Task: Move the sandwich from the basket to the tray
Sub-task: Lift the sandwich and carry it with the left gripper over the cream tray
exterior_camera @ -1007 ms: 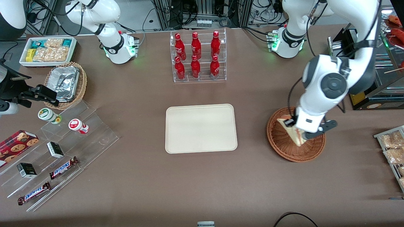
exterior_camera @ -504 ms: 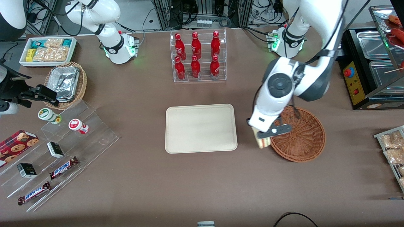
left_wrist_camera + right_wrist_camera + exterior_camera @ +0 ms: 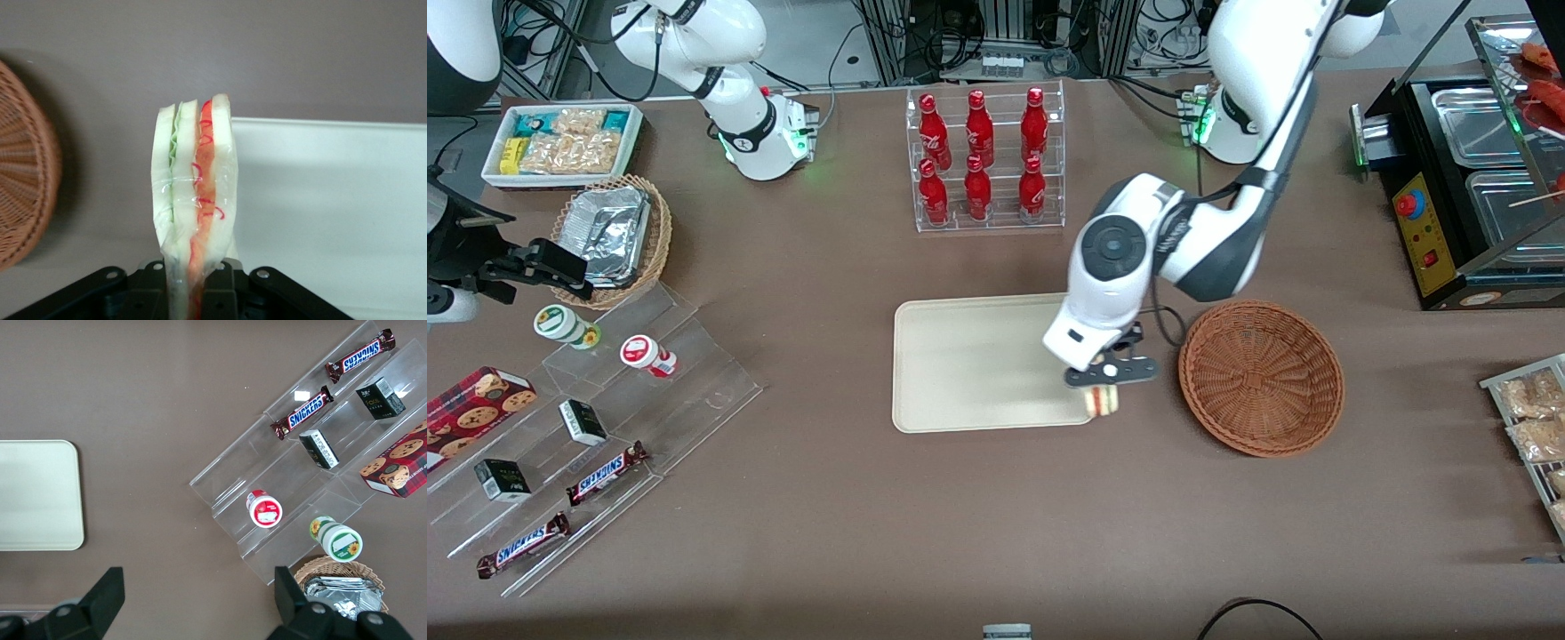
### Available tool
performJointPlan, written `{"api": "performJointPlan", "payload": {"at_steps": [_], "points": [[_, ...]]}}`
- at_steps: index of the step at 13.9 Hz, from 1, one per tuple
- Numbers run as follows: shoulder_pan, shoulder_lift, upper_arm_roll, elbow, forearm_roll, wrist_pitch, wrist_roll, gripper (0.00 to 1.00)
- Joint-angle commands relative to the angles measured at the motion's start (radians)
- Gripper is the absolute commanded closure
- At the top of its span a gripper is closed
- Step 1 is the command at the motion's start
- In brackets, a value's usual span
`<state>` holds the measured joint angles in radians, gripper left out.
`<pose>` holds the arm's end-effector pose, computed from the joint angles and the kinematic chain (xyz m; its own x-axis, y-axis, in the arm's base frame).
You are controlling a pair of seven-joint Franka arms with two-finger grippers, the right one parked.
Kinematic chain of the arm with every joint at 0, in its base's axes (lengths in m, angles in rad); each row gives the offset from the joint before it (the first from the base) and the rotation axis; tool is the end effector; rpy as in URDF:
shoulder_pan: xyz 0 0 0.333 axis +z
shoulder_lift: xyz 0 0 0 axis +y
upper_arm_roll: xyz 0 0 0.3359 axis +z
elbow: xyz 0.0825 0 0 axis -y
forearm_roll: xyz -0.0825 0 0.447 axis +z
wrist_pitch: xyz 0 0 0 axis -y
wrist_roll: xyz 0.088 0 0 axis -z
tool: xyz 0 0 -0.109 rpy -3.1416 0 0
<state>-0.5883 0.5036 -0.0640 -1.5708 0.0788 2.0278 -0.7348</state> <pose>0.6012 -0.4460 0.3316 0.9985 0.0536 -0.0084 0.0530 -0.9968 -0.0590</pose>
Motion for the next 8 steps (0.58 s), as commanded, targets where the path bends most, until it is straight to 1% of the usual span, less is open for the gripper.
{"api": "performJointPlan", "payload": {"at_steps": [1,6,8], "points": [[-0.091,0.088,0.013,0.116,0.002,-0.029,-0.014,0.91],[-0.159,0.190,0.013,0.207,0.004,-0.020,-0.009,0.91],[-0.171,0.211,0.012,0.218,0.004,0.000,-0.012,0.91]]}}
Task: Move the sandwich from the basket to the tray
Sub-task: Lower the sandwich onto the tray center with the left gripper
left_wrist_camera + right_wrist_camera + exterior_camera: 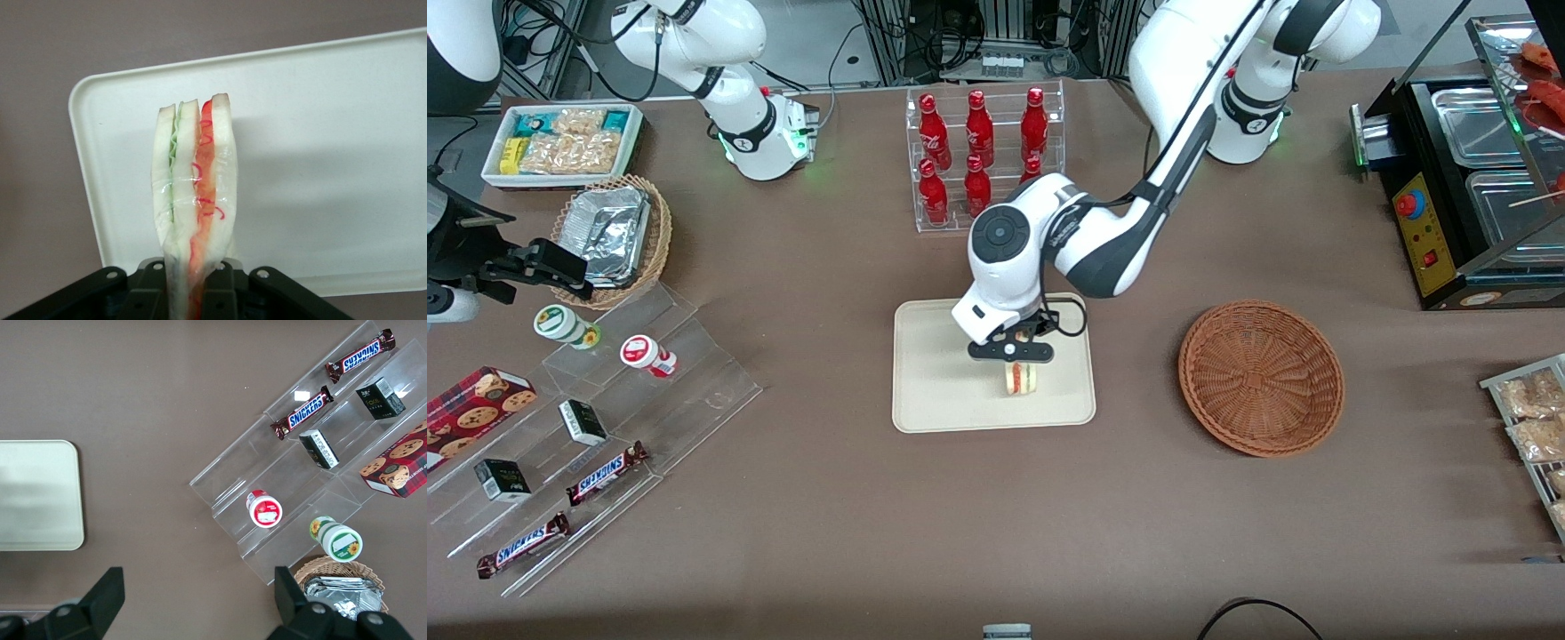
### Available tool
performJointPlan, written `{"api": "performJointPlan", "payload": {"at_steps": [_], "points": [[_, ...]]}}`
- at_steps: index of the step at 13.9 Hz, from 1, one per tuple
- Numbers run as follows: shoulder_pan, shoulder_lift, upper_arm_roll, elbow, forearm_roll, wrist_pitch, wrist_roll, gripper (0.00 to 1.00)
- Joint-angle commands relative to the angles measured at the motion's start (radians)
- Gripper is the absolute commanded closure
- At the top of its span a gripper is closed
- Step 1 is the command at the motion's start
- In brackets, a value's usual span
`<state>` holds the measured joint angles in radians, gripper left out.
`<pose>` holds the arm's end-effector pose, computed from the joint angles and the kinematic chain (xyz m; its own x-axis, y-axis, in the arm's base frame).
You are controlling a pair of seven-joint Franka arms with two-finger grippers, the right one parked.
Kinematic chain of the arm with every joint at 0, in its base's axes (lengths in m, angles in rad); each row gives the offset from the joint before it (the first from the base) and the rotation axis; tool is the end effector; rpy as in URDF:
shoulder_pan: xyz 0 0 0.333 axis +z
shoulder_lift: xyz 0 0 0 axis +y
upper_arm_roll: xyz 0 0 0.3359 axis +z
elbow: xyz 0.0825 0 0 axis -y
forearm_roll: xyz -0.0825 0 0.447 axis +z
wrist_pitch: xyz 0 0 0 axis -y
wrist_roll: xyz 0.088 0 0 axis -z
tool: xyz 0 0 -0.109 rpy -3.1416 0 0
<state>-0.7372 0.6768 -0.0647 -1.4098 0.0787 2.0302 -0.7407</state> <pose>0.5564 -0.5553 0.2815 0.9962 -0.0842 -0.0218 -0.0853 -0.9947 -0.0578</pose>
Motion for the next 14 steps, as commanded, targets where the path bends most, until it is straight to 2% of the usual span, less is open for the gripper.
{"api": "performJointPlan", "payload": {"at_steps": [1,7,14], "points": [[-0.028,0.053,0.013,0.061,0.004,0.031,-0.009,0.91],[-0.053,0.124,0.014,0.087,0.004,0.114,-0.057,0.90],[-0.080,0.153,0.014,0.091,0.007,0.117,-0.086,0.88]]}}
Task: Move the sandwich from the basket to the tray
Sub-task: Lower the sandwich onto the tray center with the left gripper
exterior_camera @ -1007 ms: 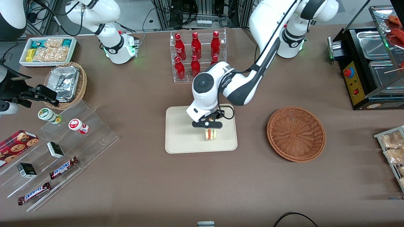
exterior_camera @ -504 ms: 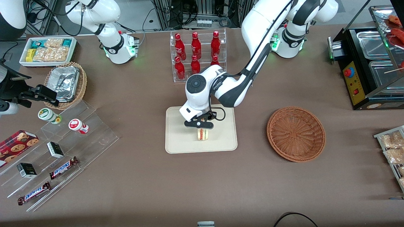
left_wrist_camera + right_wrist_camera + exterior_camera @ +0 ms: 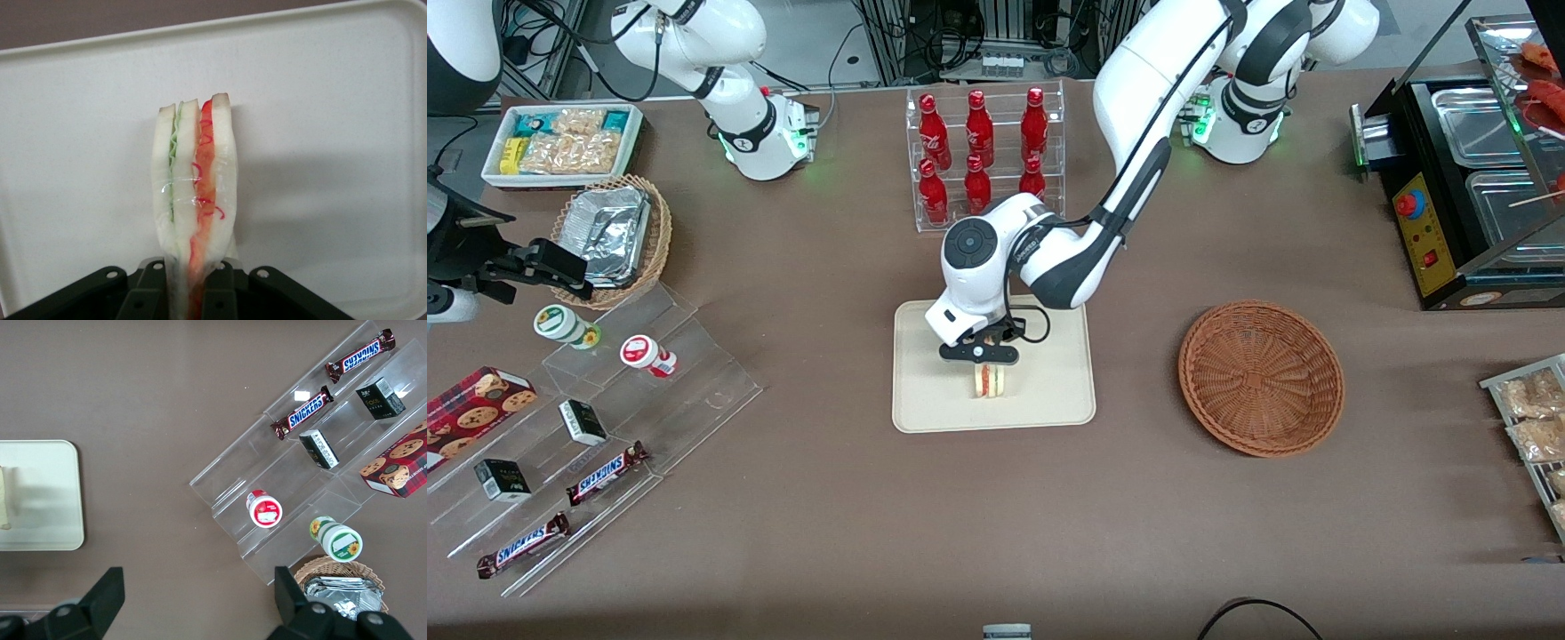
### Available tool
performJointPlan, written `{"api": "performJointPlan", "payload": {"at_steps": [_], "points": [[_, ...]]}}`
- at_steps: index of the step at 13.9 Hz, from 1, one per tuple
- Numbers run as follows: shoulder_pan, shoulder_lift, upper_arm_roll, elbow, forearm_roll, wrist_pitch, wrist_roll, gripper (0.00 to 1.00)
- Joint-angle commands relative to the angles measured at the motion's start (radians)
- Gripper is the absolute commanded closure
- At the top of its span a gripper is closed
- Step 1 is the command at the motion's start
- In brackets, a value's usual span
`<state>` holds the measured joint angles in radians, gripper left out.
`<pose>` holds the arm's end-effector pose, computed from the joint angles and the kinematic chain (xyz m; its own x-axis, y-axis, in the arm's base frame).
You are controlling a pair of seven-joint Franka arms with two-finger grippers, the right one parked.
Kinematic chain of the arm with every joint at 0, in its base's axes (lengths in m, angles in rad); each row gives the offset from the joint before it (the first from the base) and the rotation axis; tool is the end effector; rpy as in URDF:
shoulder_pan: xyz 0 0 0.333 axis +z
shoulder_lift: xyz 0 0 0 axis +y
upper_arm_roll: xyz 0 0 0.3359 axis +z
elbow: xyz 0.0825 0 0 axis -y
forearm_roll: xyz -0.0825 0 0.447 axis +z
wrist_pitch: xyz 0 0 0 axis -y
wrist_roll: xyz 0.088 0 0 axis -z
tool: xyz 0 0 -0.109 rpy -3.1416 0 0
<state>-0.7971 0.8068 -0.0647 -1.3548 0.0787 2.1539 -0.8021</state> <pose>0.5341 -0.6012 0.2166 0.9965 -0.0835 0.0093 -0.0833 -0.9964 -0.0174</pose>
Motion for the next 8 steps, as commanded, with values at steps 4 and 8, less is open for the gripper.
{"api": "performJointPlan", "payload": {"at_steps": [4,8], "points": [[-0.021,0.028,0.014,0.033,0.004,-0.005,-0.044,0.12],[-0.017,-0.004,0.017,0.036,0.012,-0.015,-0.061,0.00]]}}
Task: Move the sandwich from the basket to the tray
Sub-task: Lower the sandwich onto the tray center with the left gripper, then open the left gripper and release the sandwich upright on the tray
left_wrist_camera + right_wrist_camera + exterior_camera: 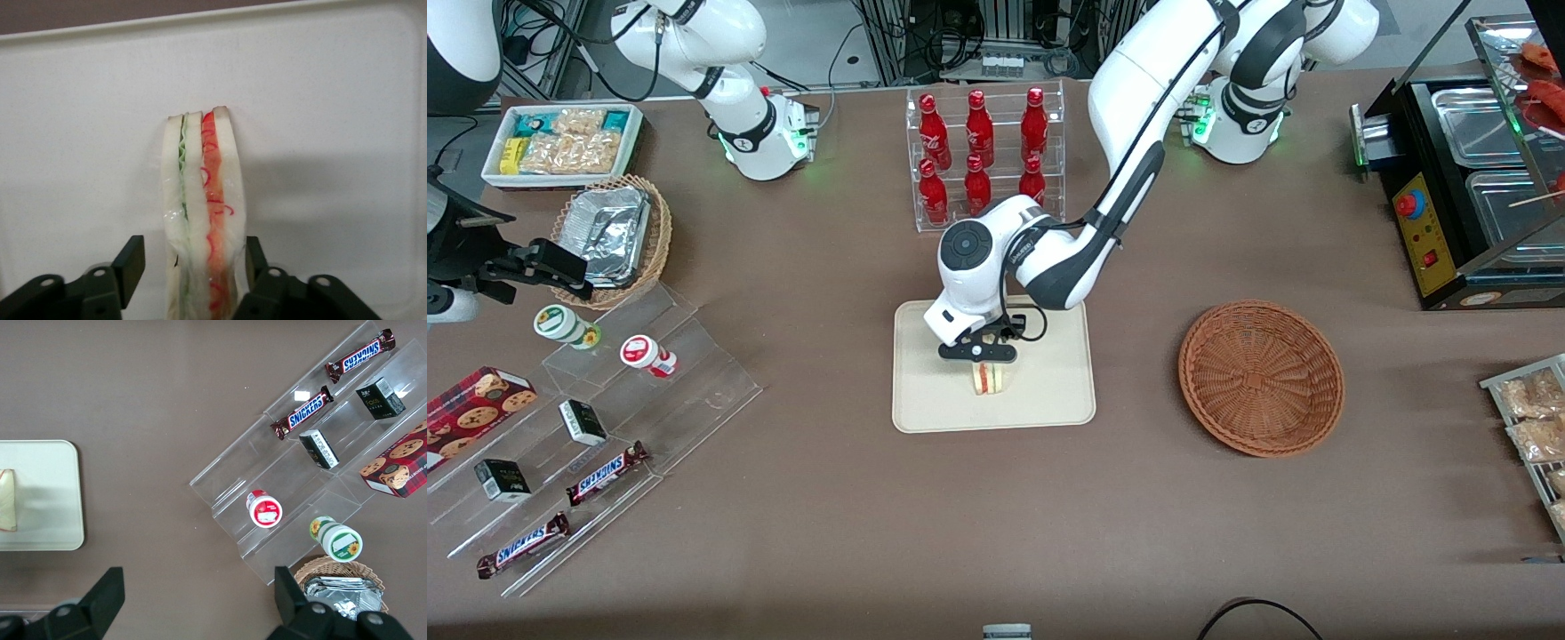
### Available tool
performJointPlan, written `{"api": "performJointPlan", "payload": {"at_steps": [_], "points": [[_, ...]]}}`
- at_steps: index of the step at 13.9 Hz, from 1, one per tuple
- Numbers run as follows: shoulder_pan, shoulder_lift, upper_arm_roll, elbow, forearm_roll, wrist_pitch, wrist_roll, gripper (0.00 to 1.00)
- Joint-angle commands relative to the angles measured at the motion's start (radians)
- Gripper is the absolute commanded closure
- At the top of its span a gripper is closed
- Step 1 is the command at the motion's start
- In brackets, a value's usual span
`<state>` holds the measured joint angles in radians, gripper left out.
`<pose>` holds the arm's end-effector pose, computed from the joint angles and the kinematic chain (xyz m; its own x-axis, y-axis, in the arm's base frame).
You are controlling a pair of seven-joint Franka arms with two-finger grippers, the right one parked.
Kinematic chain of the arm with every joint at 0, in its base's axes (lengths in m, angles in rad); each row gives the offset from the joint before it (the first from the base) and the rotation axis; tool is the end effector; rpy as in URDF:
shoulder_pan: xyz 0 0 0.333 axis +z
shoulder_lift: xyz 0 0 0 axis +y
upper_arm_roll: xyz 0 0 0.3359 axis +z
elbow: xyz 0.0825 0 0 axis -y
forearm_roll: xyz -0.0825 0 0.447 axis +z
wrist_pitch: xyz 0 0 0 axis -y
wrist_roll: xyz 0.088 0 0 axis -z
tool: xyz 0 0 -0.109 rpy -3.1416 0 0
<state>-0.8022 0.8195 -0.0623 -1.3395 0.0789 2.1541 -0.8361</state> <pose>0.5343 -0.6049 0.2140 0.9985 -0.0524 0.0127 -0.0522 -0.9985 -0.0160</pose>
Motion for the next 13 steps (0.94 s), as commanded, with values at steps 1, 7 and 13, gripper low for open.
{"api": "performJointPlan", "payload": {"at_steps": [1,7,13], "points": [[-0.009,-0.034,0.016,0.019,0.010,-0.023,-0.028,0.00],[0.043,-0.189,0.033,0.010,0.002,-0.170,-0.050,0.00],[0.152,-0.351,0.033,-0.026,0.001,-0.312,-0.077,0.00]]}}
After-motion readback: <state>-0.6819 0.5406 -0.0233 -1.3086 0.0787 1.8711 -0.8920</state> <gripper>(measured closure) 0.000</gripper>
